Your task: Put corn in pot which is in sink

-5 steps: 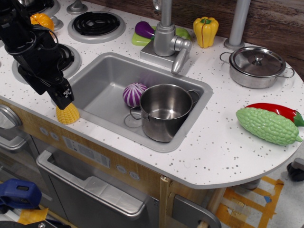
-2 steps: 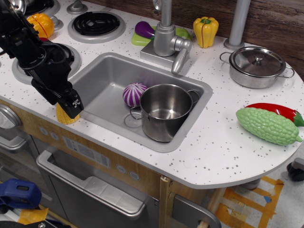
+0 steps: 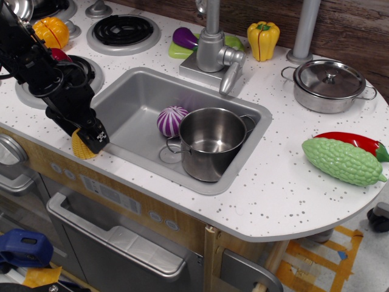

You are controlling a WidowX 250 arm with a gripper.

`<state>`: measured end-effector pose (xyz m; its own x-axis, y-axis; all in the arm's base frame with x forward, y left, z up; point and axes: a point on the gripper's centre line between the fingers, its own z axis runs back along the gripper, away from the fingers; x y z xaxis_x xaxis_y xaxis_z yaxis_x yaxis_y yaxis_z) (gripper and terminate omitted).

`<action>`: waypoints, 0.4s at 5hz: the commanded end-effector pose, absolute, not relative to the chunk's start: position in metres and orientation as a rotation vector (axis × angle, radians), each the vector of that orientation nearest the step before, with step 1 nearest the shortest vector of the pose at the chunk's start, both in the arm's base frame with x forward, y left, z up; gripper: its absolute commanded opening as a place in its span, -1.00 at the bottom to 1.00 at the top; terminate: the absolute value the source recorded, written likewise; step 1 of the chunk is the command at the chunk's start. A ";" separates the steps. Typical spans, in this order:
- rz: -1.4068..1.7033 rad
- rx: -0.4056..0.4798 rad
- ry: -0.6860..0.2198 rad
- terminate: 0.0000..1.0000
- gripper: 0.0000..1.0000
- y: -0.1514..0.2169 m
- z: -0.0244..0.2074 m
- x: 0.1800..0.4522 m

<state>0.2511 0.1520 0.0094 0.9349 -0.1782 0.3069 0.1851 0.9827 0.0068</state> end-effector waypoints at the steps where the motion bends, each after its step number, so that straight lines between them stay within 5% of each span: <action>1: -0.159 0.013 -0.335 -1.00 -1.00 0.157 0.016 0.252; 2: -0.160 0.046 -0.339 -1.00 -1.00 0.153 0.026 0.256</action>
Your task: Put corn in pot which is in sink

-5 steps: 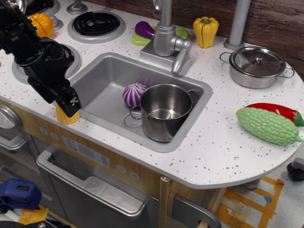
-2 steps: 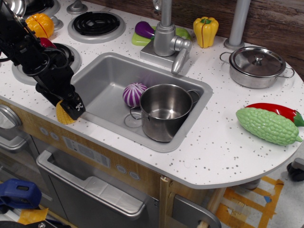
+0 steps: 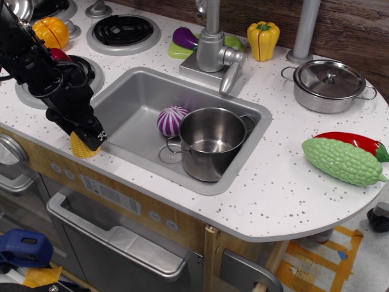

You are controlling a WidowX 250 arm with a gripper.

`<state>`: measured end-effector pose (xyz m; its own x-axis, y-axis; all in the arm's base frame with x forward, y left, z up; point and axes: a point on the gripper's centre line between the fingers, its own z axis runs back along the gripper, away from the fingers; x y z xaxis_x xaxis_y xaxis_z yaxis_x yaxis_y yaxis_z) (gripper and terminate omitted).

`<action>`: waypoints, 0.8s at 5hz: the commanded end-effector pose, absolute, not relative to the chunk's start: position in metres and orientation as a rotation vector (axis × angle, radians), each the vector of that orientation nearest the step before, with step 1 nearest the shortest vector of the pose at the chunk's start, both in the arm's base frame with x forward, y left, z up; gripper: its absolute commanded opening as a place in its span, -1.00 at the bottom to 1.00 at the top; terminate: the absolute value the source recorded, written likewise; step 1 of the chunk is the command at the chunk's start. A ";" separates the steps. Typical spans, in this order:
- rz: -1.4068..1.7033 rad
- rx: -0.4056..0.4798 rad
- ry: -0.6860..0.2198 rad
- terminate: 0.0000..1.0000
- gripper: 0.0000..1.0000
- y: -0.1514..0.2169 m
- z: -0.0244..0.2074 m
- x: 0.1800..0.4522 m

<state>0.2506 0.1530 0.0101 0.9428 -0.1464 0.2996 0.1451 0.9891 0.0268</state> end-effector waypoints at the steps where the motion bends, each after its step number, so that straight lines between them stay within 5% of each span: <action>1: -0.166 0.072 -0.344 -1.00 -1.00 0.145 0.046 0.268; 4: -0.103 0.000 -0.414 -1.00 -1.00 0.072 0.068 0.327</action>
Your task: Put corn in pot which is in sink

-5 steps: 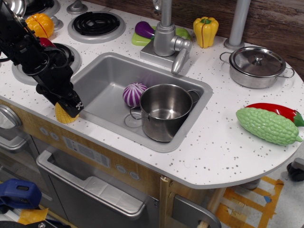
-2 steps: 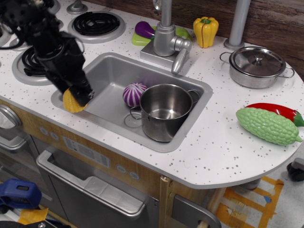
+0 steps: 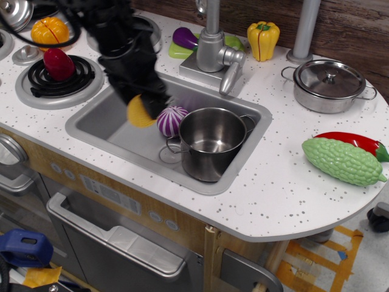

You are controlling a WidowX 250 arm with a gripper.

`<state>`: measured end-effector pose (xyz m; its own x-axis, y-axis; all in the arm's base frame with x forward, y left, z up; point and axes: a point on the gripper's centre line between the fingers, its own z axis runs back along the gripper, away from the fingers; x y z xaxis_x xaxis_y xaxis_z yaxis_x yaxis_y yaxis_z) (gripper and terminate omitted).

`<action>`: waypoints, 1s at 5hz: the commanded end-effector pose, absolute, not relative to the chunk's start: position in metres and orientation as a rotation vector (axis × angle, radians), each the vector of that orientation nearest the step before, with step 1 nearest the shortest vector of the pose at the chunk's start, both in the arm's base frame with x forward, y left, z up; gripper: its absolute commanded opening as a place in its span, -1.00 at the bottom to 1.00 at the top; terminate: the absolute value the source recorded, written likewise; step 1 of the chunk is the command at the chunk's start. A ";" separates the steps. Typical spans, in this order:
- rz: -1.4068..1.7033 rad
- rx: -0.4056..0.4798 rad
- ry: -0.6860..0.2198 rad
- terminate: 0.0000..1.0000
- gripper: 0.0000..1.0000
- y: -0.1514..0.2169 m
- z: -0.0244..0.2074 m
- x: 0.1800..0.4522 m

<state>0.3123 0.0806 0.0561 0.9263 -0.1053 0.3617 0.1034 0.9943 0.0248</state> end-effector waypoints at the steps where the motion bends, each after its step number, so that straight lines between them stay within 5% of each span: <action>1: -0.070 -0.018 -0.439 -1.00 -1.00 0.052 0.066 0.346; 2: -0.060 -0.041 -0.458 -1.00 -1.00 0.042 0.060 0.357; 3: -0.061 -0.063 -0.484 -1.00 1.00 0.035 0.047 0.359; 5: -0.085 -0.097 -0.508 -1.00 1.00 0.035 0.043 0.358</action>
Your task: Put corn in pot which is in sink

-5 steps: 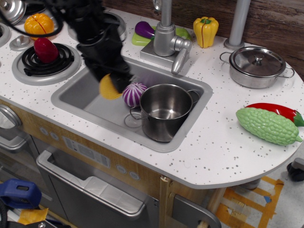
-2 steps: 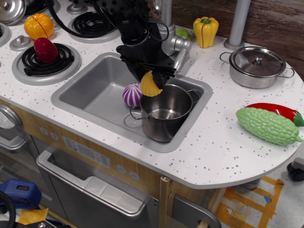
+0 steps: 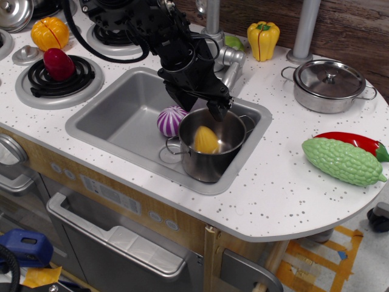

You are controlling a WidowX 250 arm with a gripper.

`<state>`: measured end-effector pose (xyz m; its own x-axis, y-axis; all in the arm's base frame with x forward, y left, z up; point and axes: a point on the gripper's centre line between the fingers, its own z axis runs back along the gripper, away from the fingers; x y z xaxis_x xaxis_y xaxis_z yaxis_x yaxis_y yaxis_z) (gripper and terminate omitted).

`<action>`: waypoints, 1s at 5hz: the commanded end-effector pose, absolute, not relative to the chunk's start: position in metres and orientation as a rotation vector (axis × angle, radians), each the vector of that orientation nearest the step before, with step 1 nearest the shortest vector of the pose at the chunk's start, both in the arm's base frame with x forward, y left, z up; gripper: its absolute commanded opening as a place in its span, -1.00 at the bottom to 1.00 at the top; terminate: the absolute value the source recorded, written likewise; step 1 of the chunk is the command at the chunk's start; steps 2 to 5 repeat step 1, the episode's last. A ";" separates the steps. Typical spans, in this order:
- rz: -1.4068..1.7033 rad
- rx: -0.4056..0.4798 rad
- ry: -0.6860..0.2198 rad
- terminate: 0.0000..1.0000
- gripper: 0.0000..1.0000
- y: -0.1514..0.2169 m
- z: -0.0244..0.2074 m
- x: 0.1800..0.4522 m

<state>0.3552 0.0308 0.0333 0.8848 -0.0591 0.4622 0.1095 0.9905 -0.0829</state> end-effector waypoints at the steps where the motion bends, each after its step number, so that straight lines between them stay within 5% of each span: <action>1: -0.085 -0.097 -0.508 1.00 1.00 0.035 0.043 0.358; 5: -0.085 -0.097 -0.508 1.00 1.00 0.035 0.043 0.358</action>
